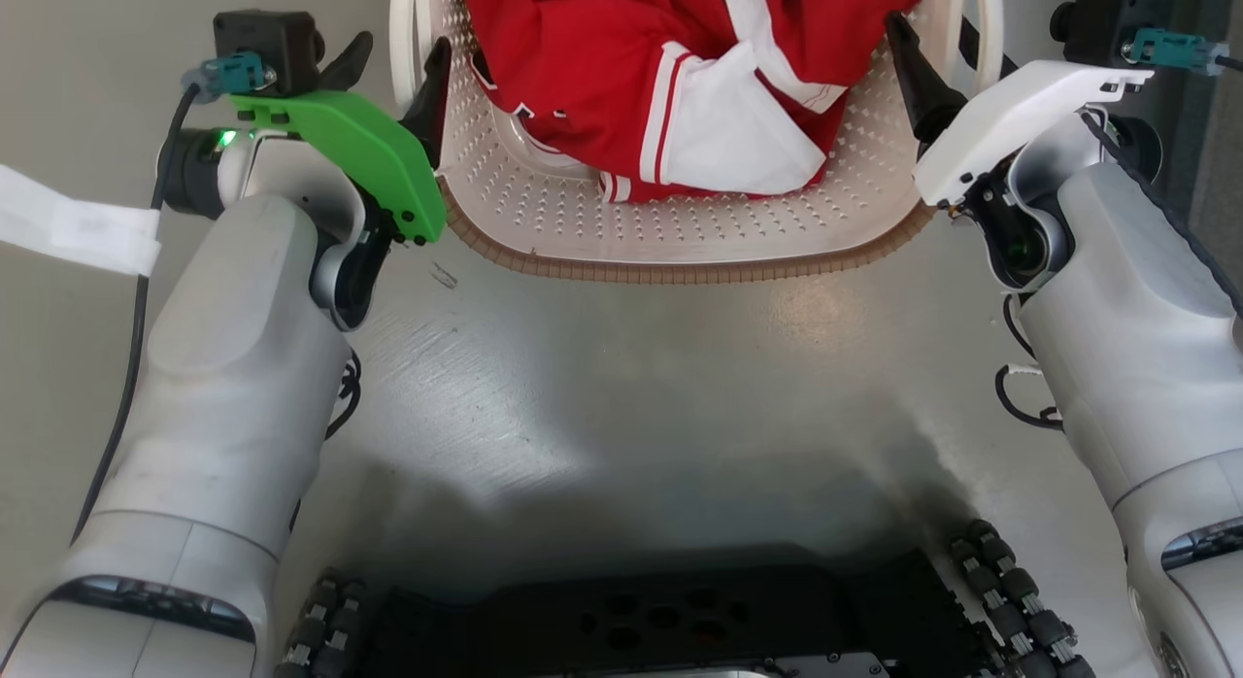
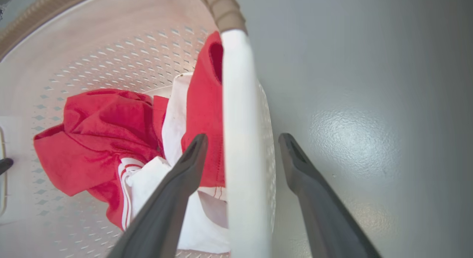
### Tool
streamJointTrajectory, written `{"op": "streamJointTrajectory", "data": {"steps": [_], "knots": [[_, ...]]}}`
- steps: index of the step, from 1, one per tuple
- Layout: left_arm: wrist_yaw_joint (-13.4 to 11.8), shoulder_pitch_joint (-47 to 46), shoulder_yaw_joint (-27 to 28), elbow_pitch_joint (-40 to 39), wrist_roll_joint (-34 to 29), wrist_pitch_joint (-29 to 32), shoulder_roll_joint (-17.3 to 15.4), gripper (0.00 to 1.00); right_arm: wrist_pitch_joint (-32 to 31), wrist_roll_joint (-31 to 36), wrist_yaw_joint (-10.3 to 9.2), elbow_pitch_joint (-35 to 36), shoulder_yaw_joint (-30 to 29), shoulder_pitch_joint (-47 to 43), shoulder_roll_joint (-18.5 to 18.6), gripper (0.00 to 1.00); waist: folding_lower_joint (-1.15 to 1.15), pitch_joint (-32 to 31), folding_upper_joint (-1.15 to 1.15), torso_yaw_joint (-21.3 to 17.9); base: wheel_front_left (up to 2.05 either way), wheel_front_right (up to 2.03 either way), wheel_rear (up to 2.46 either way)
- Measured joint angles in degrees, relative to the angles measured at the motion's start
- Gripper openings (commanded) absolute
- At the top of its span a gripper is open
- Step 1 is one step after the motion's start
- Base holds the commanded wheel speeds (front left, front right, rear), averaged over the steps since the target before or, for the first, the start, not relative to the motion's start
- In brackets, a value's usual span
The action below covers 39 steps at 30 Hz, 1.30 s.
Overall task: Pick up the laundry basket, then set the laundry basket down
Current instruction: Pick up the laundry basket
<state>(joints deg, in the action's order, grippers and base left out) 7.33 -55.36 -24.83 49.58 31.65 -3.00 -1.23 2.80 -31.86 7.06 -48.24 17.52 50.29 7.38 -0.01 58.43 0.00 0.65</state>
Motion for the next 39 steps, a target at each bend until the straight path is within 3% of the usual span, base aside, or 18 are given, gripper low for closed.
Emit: {"op": "streamJointTrajectory", "data": {"steps": [7, 8, 9, 10, 11, 12, 13, 14, 26, 39], "knots": [[0.05, -2.35, -1.93, 1.44, 1.99, 0.0, 0.03, 1.0, 0.19, -0.49, 0.0, -1.93, 1.26, 2.31, -0.02, 1.0, 0.0, 1.16, 0.0, 0.02, 0.0, 0.0, 0.0], [0.05, -2.47, -2.23, 1.71, 2.24, 0.0, 0.03, 0.94, 0.19, -0.51, 0.0, -2.12, 1.42, 2.5, 0.03, 1.0, 0.0, 1.25, 0.0, 0.02, 0.0, 0.0, 0.0], [0.05, -2.54, -2.5, 1.89, 2.42, -0.01, 0.03, 0.72, 0.19, -0.54, 0.01, -2.34, 1.59, 2.67, 0.08, 0.9, 0.01, 1.33, 0.0, 0.02, 0.0, 0.0, 0.0], [0.05, -2.62, -2.8, 2.07, 2.53, 0.0, 0.04, 0.56, 0.19, -0.71, 0.02, -2.61, 1.78, 2.85, 0.11, 0.72, 0.01, 1.4, 0.0, 0.02, 0.0, 0.0, 0.0], [0.07, -2.76, -3.07, 2.21, 2.74, -0.01, 0.08, 0.42, 0.19, -0.98, 0.02, -2.93, 1.98, 3.1, 0.21, 0.41, 0.01, 1.46, 0.0, 0.03, 0.0, 0.0, 0.0], [0.1, -2.91, -3.3, 2.34, 2.99, -0.01, 0.15, 0.29, 0.19, -1.02, 0.02, -3.19, 2.15, 3.35, 0.23, 0.22, 0.01, 1.51, 0.0, 0.03, 0.0, 0.0, 0.0], [0.21, -3.13, -3.54, 2.47, 3.19, -0.05, 0.24, 0.06, 0.19, -1.05, 0.02, -3.41, 2.38, 3.6, 0.23, 0.0, 0.01, 1.54, 0.0, 0.03, 0.0, 0.0, 0.0], [0.22, -3.52, -4.14, 2.59, 3.68, -0.12, 0.54, 0.0, 0.21, -1.3, 0.03, -3.87, 2.89, 3.98, 0.19, 0.0, 0.01, 1.56, 0.0, 0.02, 0.0, 0.0, 0.0], [-0.04, -4.24, -6.94, 5.82, 6.57, -1.79, 0.57, 0.0, 2.56, -3.14, -0.1, -7.0, 5.7, 4.35, -0.63, 0.0, 0.0, -0.91, 0.0, -0.08, 0.0, 0.0, 0.0], [-0.04, -1.41, -10.49, 8.55, 11.0, -2.5, 0.55, 0.0, 3.25, -6.32, -0.1, -9.98, 9.03, 1.93, -1.15, 0.0, 0.0, -8.2, 0.0, -0.2, 0.0, 0.0, 0.0]]}}
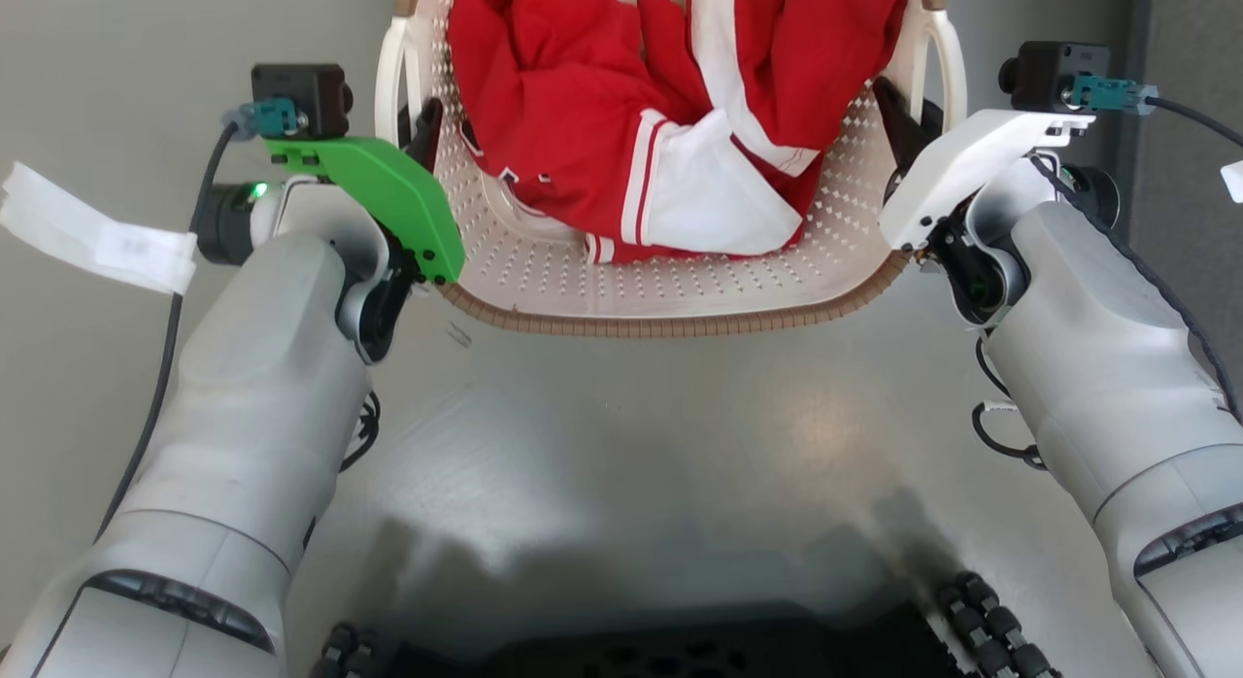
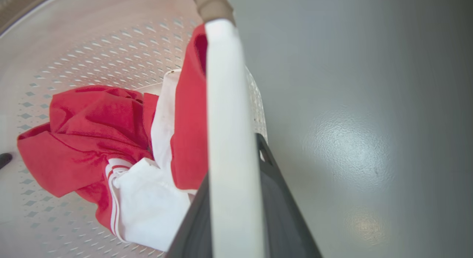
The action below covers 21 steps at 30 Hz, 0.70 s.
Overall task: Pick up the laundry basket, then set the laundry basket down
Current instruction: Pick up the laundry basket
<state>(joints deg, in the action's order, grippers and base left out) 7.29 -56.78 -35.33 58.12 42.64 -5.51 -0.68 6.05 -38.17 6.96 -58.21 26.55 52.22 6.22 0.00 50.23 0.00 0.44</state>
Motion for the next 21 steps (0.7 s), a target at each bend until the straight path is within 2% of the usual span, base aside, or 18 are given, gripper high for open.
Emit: {"op": "streamJointTrajectory", "data": {"steps": [9, 21], "knots": [[0.0, 1.63, -1.4, 1.14, 2.31, 0.0, 0.0, 0.0, -0.27, -1.98, 0.0, -0.63, 2.16, -1.41, -0.04, 0.0, 0.0, -6.33, 0.0, -0.22, 0.0, 0.0, 0.0], [0.01, 6.83, -2.83, 3.23, 5.79, 1.45, 0.0, 0.0, -3.96, -5.43, -0.09, -2.19, 5.93, -5.27, -0.89, 0.0, 0.01, -15.08, 0.0, -0.57, 0.0, 0.0, 0.0]]}}
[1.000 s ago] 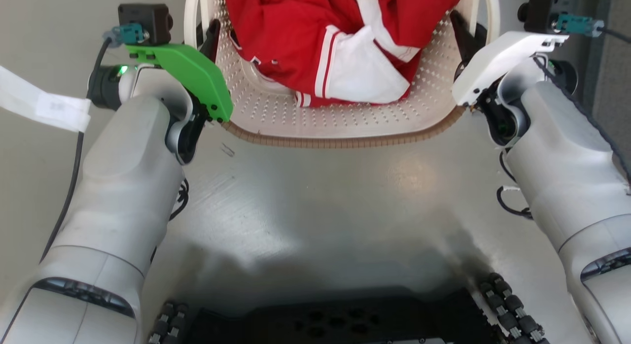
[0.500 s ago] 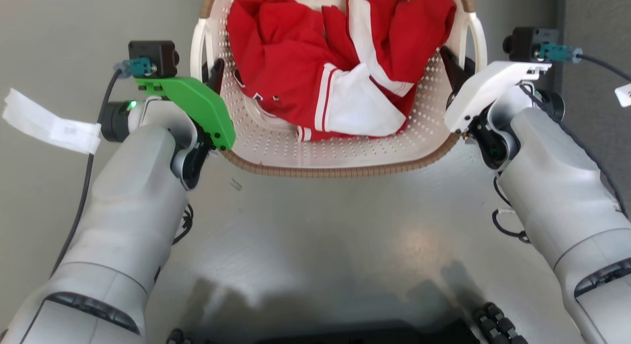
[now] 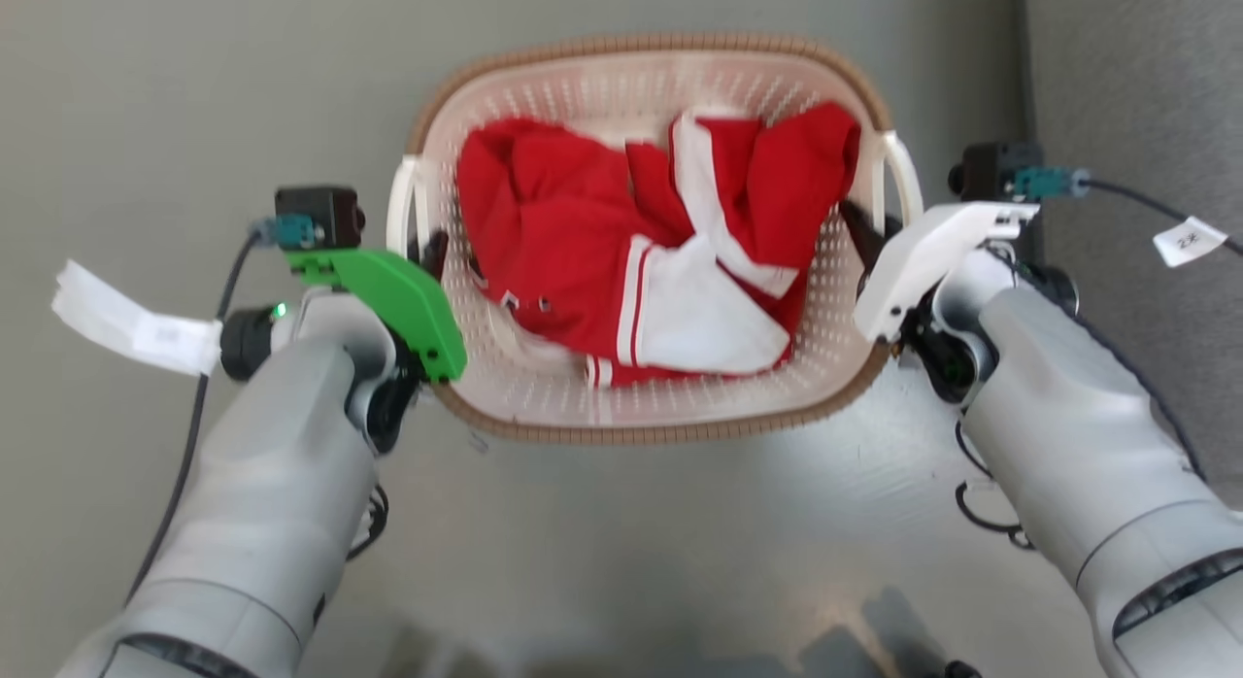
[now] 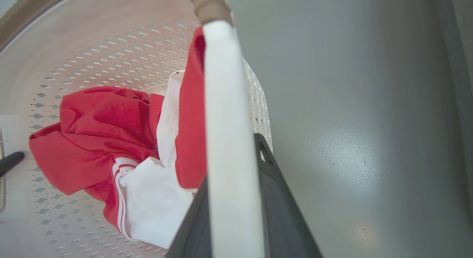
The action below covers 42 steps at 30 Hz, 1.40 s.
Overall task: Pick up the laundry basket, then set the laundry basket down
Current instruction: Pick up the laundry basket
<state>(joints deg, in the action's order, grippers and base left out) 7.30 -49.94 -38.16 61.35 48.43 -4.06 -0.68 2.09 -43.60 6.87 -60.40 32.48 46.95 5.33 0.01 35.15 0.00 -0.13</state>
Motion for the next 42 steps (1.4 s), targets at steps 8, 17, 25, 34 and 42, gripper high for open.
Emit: {"op": "streamJointTrajectory", "data": {"steps": [8, 17, 25, 34, 42], "knots": [[0.0, 3.03, -1.26, 0.57, 1.49, 1.26, -0.01, 0.0, -2.3, -2.49, -0.41, -0.74, 1.52, -2.7, -0.4, 0.0, 0.0, -5.12, 0.0, -0.46, 0.0, 0.0, 0.0], [0.0, 8.04, -3.5, 1.04, 4.37, 4.04, -0.04, 0.0, -5.53, -4.97, -0.42, -2.08, 3.45, -7.22, -0.82, 0.0, 0.0, -11.74, 0.0, -1.01, 0.0, 0.0, 0.0], [0.0, 11.83, -4.77, 1.23, 6.31, 5.42, -0.07, 0.0, -7.19, -6.39, -0.43, -2.63, 5.01, -10.53, -1.02, 0.0, 0.0, -17.61, 0.0, -1.38, 0.0, 0.0, 0.0], [0.0, 17.34, -6.57, 2.02, 8.02, 7.55, -0.03, 0.0, -9.23, -8.05, -0.43, -3.72, 6.9, -15.97, -1.55, 0.0, 0.0, -24.99, 0.0, -1.56, 0.0, 0.0, 0.0], [0.01, 19.52, -6.93, 2.75, 9.6, 8.65, 0.0, 0.0, -10.77, -8.92, -0.44, -3.87, 8.2, -17.89, -1.76, 0.0, 0.0, -29.99, 0.0, -1.68, 0.0, 0.0, 0.0]]}}
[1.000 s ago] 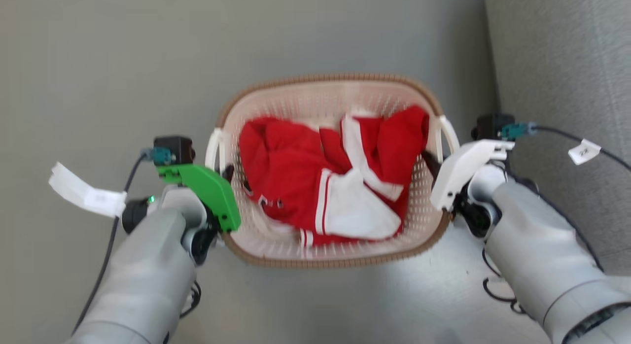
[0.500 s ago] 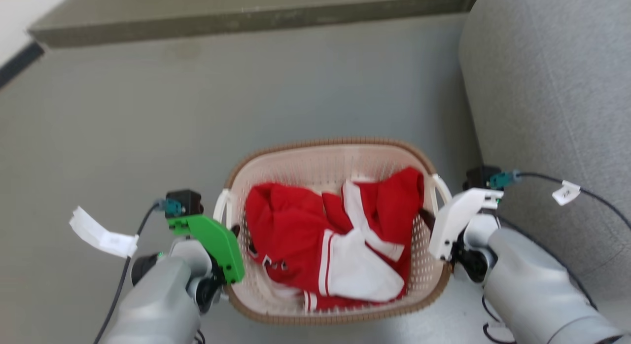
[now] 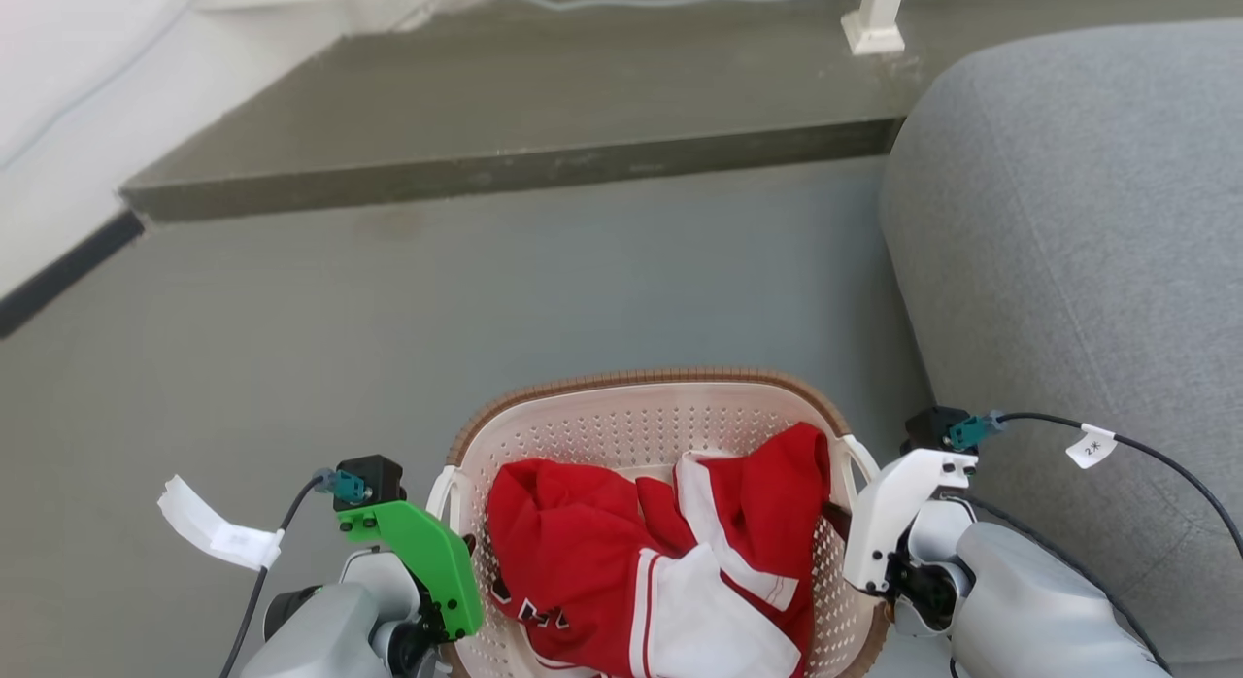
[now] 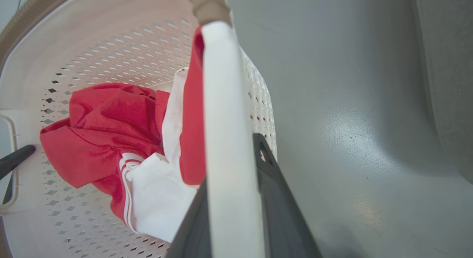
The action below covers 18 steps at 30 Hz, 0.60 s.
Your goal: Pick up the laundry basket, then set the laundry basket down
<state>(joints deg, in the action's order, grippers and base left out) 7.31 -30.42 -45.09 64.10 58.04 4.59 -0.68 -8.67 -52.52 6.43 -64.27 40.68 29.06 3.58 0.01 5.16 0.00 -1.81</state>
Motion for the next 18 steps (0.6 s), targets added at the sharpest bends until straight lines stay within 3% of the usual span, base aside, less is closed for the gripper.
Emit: {"op": "streamJointTrajectory", "data": {"steps": [18], "knots": [[-0.01, 0.18, -1.08, 0.29, 1.43, 0.9, -0.07, 0.0, -1.03, -1.03, -0.49, 0.15, 1.36, -0.27, 0.13, 0.0, 0.0, -2.35, 0.0, -0.81, 0.0, 0.0, 0.0]]}}
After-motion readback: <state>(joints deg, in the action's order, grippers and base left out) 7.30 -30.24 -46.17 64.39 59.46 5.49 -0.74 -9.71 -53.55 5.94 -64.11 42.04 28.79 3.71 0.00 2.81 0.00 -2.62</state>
